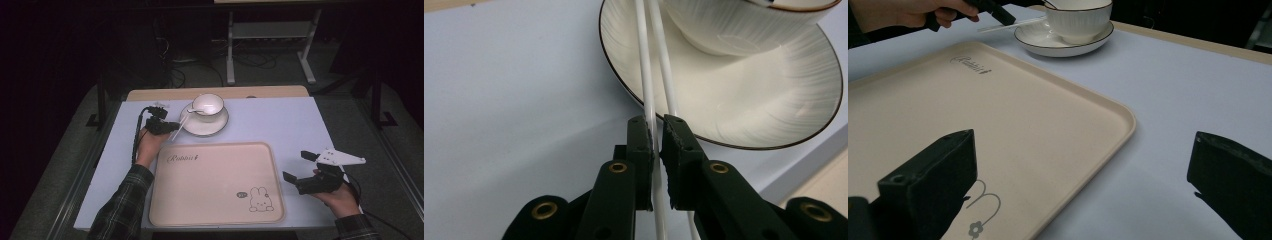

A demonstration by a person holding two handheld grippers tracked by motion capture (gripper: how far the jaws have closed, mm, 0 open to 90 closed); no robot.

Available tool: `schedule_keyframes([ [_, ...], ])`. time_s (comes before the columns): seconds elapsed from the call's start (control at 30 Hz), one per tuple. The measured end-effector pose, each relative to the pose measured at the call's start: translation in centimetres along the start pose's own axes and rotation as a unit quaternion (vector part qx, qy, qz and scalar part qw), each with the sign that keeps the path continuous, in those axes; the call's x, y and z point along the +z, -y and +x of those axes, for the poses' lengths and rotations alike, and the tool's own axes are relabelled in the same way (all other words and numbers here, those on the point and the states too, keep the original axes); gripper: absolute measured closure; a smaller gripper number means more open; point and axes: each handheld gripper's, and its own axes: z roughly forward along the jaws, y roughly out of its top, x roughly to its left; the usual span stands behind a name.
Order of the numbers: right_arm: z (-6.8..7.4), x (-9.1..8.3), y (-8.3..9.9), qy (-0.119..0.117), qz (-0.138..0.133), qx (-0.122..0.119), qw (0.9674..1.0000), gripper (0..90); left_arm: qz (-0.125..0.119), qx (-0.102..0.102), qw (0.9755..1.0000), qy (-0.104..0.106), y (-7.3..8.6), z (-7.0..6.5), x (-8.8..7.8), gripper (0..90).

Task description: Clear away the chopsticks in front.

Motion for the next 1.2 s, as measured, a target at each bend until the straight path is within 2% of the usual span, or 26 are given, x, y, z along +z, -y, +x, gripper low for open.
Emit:
schedule_keyframes([
  [0.13, 0.0, 0.0, 0.0, 0.000, -0.001, 0.000, 1.0000, 0.0, 0.006, 0.001, 1.0000, -0.001, 0.2, -0.1, 0.4, 81.2],
  [0.27, 0.0, 0.0, 0.0, 0.000, 0.000, 0.000, 1.0000, 0.0, 0.006, -0.008, 0.9999, 0.004, 0.5, 0.0, 0.6, 81.1],
  [0.33, 0.0, 0.0, 0.0, 0.000, 0.000, 0.000, 1.0000, 0.0, 0.006, -0.006, 1.0000, -0.004, 0.5, -0.1, 0.6, 84.0],
  [0.6, 0.0, 0.0, 0.0, 0.000, 0.000, 0.000, 1.0000, 0.0, 0.005, -0.005, 0.9996, -0.027, 0.3, -0.1, 0.4, 85.3],
  [0.67, 0.0, 0.0, 0.0, 0.000, 0.000, 0.000, 1.0000, 0.0, -0.003, -0.014, 0.9996, -0.026, 0.2, 0.0, 0.1, 85.4],
  [0.9, 0.0, -0.1, 0.0, -0.001, -0.001, 0.000, 1.0000, 0.0, -0.016, -0.018, 0.9994, -0.024, 0.4, 0.4, -1.5, 85.5],
  [1.2, 0.0, 0.0, 0.0, 0.000, -0.001, -0.001, 1.0000, 0.0, -0.035, -0.018, 0.9990, -0.020, 1.9, 0.9, -4.7, 85.7],
])
